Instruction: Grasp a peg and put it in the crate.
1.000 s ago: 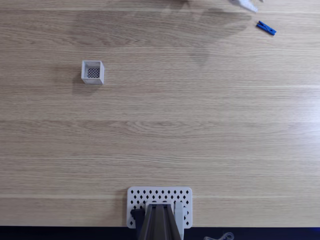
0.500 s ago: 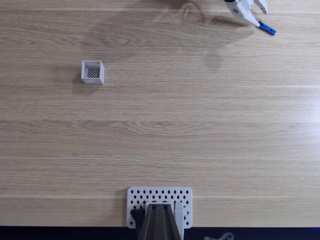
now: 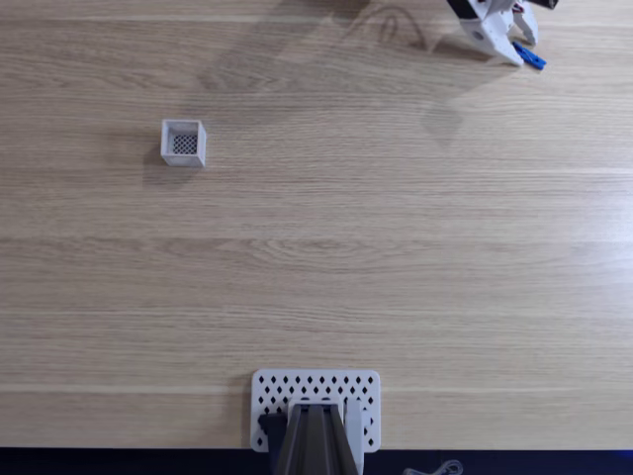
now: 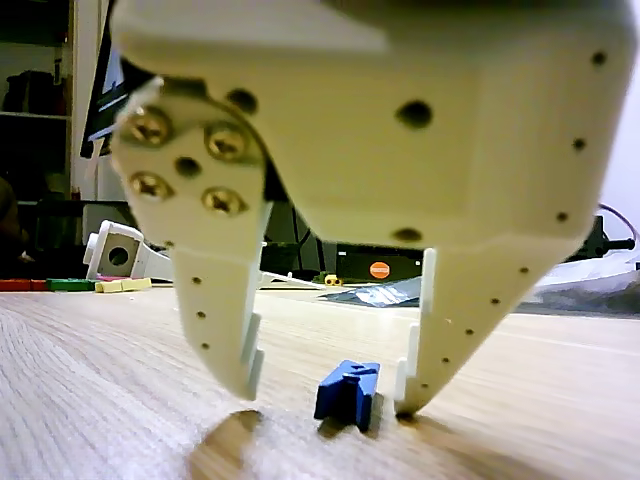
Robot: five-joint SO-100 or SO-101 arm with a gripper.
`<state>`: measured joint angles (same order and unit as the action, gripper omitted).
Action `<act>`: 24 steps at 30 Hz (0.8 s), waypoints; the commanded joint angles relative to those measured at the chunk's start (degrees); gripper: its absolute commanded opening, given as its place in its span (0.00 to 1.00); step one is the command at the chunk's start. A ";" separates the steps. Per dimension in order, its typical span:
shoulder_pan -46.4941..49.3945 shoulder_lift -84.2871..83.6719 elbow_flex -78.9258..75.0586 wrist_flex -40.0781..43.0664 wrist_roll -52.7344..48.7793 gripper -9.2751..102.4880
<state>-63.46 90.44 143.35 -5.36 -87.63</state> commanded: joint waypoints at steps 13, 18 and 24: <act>4.83 16.35 4.66 -7.03 0.53 0.08; 16.52 31.11 11.69 -12.48 0.35 0.08; 32.87 49.04 16.26 -14.24 0.35 0.08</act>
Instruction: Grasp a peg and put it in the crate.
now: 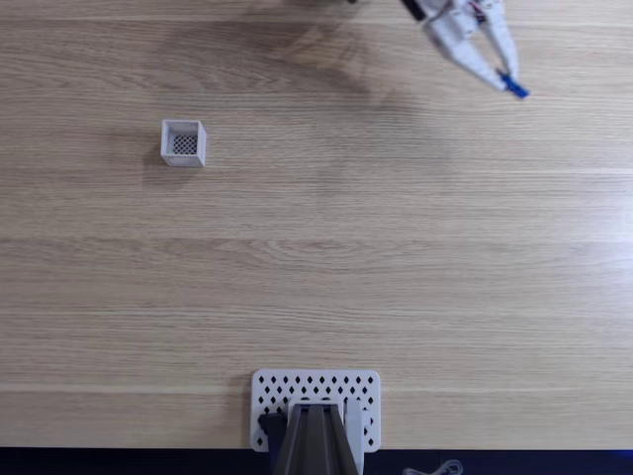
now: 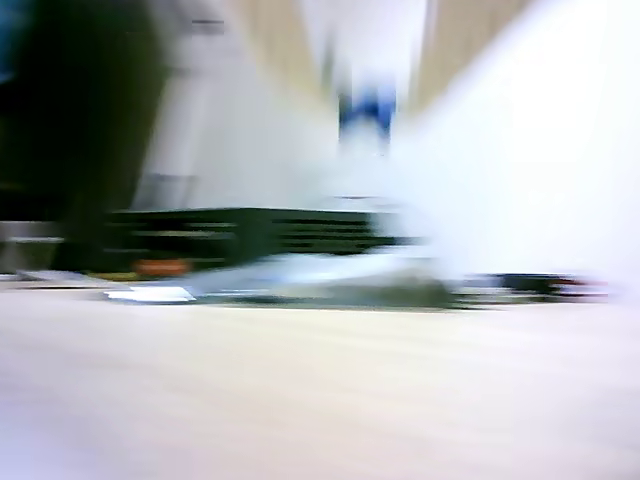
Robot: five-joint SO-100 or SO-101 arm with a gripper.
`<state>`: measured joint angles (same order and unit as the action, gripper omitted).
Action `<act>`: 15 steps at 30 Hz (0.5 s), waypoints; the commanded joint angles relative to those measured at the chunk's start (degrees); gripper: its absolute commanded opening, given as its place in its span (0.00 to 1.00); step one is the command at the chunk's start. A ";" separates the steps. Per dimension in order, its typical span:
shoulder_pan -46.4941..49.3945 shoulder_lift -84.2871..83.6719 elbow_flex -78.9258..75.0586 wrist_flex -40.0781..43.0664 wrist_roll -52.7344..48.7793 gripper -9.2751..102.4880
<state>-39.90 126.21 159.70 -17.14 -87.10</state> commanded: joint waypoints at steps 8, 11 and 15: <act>30.76 14.94 2.55 -2.81 0.53 0.08; 37.53 13.54 4.66 -2.81 0.53 0.08; 45.88 12.57 7.03 -6.77 0.62 0.08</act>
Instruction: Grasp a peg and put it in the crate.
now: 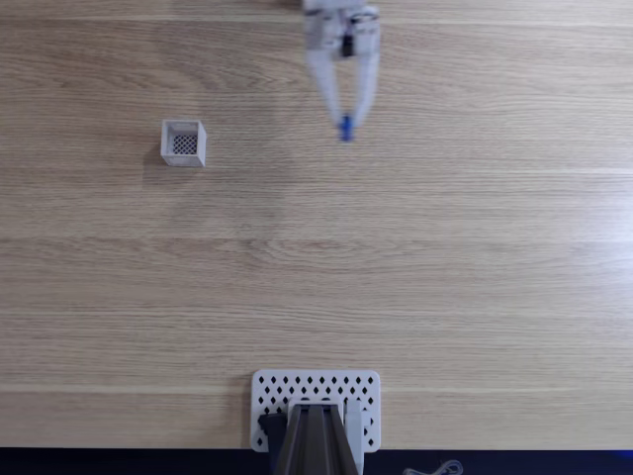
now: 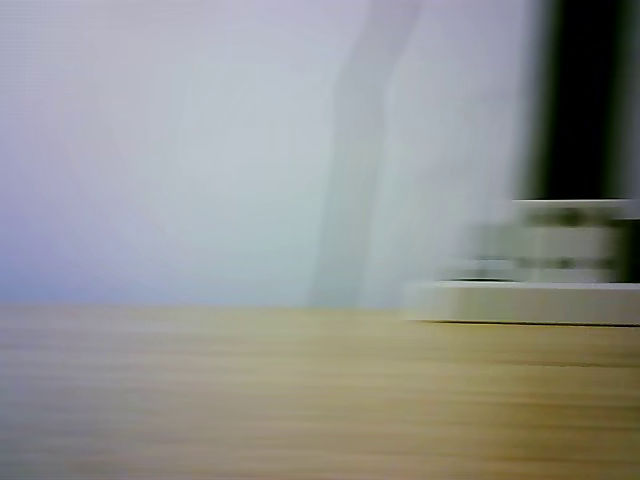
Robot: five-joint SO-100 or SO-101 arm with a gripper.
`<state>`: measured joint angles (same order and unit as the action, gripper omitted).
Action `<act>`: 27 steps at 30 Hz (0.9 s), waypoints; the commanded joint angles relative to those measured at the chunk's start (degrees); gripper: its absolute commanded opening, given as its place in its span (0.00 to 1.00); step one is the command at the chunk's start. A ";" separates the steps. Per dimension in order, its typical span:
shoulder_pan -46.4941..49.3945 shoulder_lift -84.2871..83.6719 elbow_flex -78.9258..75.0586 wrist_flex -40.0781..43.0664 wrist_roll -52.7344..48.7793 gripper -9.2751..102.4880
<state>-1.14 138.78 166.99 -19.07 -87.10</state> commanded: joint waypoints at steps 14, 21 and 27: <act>25.66 -19.25 1.05 -22.85 0.70 0.08; 31.46 -33.40 -8.35 -24.17 4.75 0.08; 31.64 -40.78 -14.50 -24.17 7.82 0.08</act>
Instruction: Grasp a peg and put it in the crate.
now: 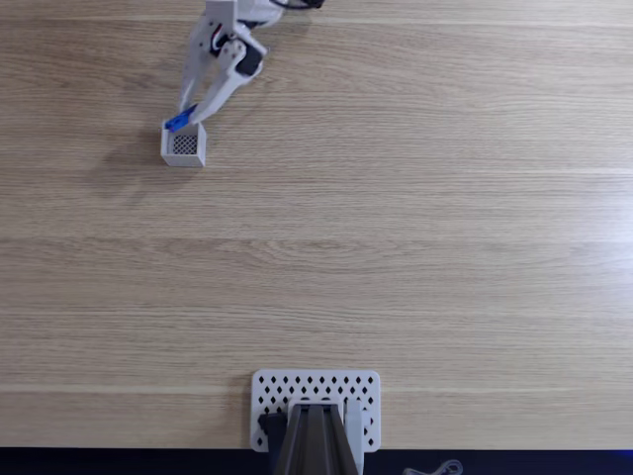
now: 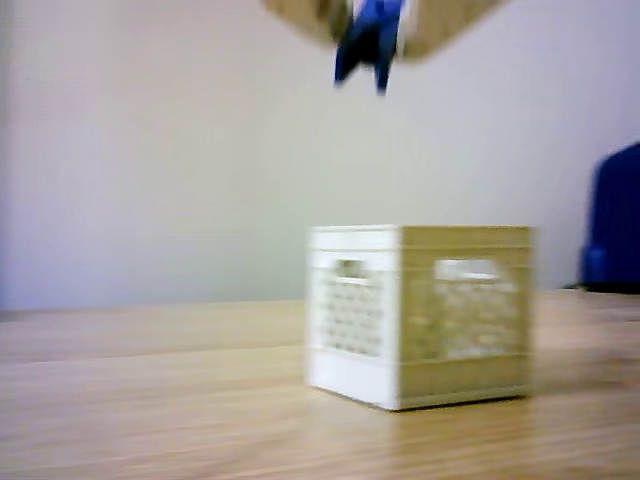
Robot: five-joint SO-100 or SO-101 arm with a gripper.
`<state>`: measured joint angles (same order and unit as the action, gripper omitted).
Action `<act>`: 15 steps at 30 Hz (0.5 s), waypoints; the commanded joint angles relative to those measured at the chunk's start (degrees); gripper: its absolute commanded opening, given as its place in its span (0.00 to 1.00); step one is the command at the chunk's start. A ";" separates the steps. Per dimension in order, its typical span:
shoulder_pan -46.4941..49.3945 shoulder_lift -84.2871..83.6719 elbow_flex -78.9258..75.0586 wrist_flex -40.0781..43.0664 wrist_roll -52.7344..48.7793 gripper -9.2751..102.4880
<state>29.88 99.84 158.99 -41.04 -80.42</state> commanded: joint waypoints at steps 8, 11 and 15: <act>1.05 -11.87 -14.33 -2.29 1.76 0.08; 1.23 -14.15 -16.79 -2.29 1.85 0.08; 1.32 -15.64 -18.46 -2.29 1.85 0.08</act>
<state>30.06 83.58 145.63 -41.04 -79.01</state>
